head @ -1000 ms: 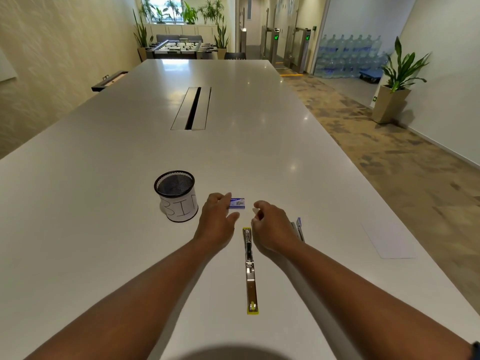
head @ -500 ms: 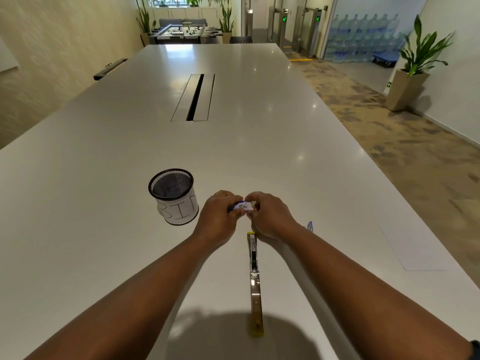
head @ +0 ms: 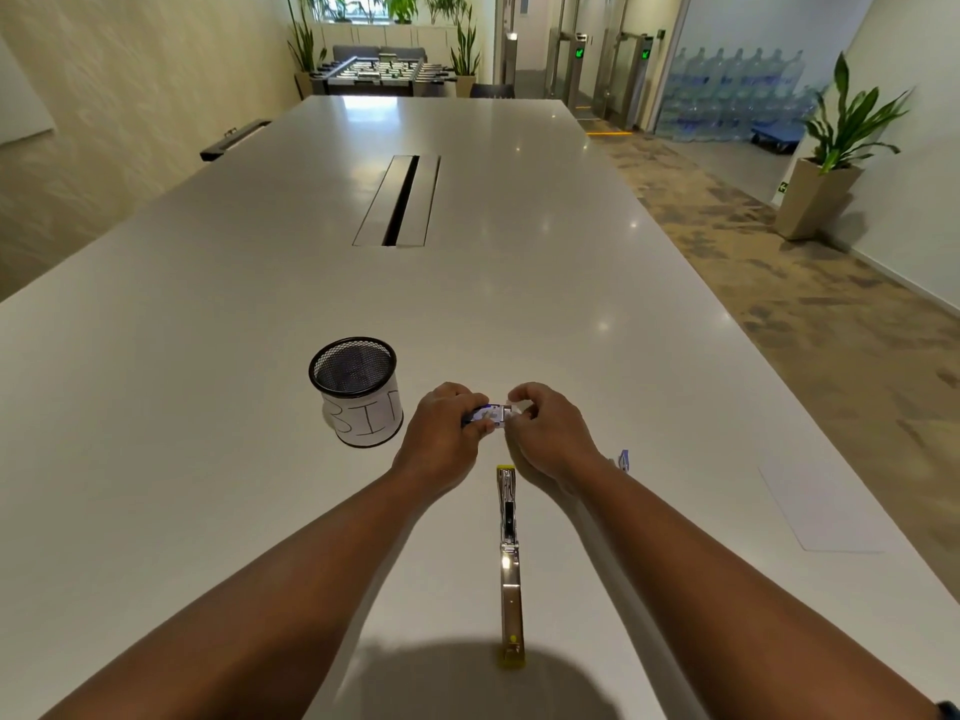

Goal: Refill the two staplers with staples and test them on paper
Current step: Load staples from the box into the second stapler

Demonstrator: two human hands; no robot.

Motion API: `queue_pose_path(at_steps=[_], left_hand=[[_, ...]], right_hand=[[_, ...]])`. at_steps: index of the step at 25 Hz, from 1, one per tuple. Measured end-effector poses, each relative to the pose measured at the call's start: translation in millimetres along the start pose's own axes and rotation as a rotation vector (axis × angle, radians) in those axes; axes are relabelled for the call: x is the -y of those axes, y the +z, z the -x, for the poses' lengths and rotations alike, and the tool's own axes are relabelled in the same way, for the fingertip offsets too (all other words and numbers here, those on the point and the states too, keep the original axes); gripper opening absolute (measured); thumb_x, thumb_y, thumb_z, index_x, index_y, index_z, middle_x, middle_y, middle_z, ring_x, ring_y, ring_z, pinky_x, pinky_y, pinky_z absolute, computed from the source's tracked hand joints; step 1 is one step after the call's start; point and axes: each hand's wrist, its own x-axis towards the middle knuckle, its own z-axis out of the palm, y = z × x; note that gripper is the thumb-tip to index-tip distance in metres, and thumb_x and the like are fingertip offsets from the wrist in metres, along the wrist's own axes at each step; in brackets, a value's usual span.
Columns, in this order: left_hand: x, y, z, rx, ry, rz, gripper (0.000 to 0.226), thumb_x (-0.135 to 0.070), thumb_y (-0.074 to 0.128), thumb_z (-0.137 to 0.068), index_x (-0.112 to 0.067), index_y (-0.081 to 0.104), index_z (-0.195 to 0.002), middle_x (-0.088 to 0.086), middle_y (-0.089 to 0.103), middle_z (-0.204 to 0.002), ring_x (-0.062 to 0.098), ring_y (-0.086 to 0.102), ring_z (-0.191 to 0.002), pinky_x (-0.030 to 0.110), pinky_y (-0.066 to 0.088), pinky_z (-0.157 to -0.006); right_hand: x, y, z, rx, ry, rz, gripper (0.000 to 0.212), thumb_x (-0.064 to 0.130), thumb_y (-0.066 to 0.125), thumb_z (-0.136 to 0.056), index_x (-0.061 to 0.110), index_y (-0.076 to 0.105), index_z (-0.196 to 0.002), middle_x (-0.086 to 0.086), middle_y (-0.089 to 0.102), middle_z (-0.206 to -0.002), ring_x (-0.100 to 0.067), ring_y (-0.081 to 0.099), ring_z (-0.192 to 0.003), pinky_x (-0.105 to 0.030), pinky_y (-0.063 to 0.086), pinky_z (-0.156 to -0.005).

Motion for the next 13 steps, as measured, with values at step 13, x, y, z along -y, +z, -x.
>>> queue_pose_path(at_steps=[13], left_hand=[[-3.0, -1.6, 2.6, -0.007, 0.019, 0.019, 0.019, -0.016, 0.073, -0.089, -0.013, 0.077, -0.107, 0.004, 0.064, -0.098, 0.022, 0.058, -0.095, 0.043, 0.051, -0.084]], right_hand=[[5.0, 6.8, -4.9, -0.120, 0.110, 0.041, 0.023, 0.030, 0.070, -0.084, 0.013, 0.063, -0.069, -0.001, 0.064, -0.068, -0.017, 0.056, -0.063, -0.027, 0.038, -0.053]])
